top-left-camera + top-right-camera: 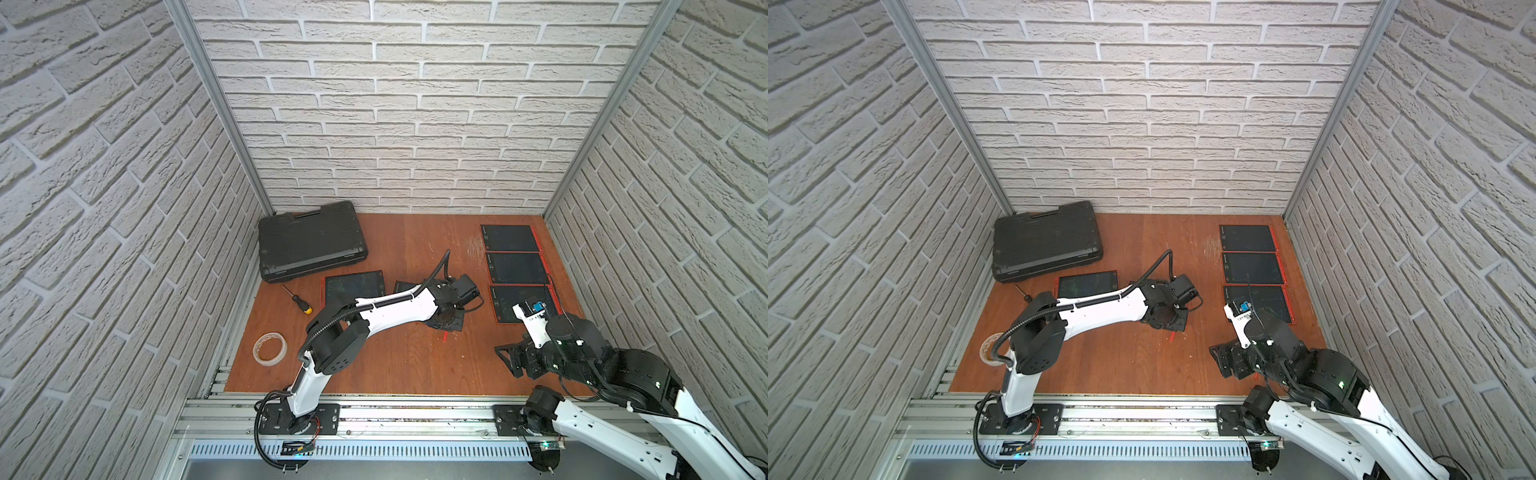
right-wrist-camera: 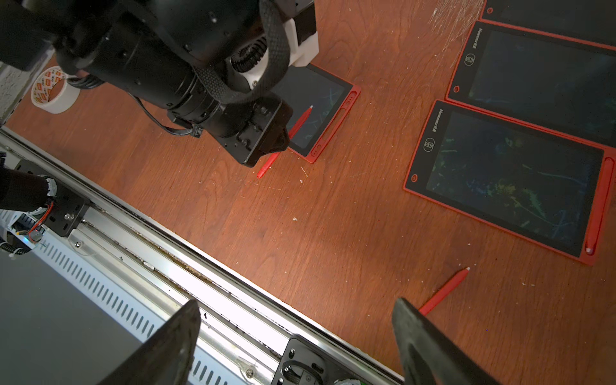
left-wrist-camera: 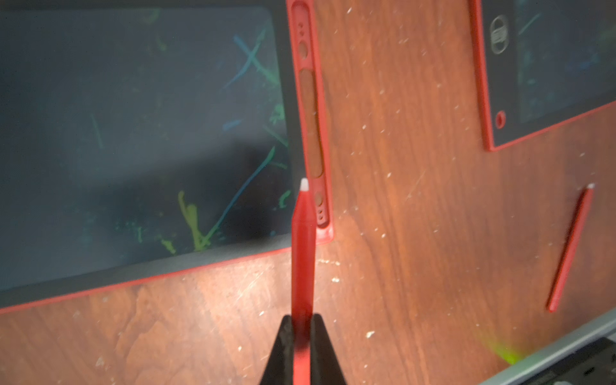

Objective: Place the stylus back onto the writing tablet
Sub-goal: Place the stylus on the writing tablet.

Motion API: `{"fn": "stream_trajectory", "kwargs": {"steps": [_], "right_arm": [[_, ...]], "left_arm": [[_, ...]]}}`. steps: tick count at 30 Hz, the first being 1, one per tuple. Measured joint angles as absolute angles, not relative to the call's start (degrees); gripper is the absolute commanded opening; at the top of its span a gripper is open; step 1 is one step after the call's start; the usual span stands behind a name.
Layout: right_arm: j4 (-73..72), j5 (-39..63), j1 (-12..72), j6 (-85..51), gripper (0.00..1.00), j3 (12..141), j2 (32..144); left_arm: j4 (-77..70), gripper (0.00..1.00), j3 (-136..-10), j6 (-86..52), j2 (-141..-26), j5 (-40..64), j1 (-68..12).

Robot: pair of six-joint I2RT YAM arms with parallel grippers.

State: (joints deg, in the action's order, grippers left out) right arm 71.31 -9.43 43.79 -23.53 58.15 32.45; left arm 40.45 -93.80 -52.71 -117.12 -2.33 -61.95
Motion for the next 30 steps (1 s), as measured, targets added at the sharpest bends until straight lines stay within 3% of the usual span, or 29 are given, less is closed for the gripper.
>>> {"fn": "stream_trajectory", "kwargs": {"steps": [30], "right_arm": [[70.9, -9.4, 43.8, -23.5, 0.9, 57.5, 33.1]], "left_arm": [[31.7, 0.13, -94.6, -54.2, -123.2, 3.0, -56.8]]}}
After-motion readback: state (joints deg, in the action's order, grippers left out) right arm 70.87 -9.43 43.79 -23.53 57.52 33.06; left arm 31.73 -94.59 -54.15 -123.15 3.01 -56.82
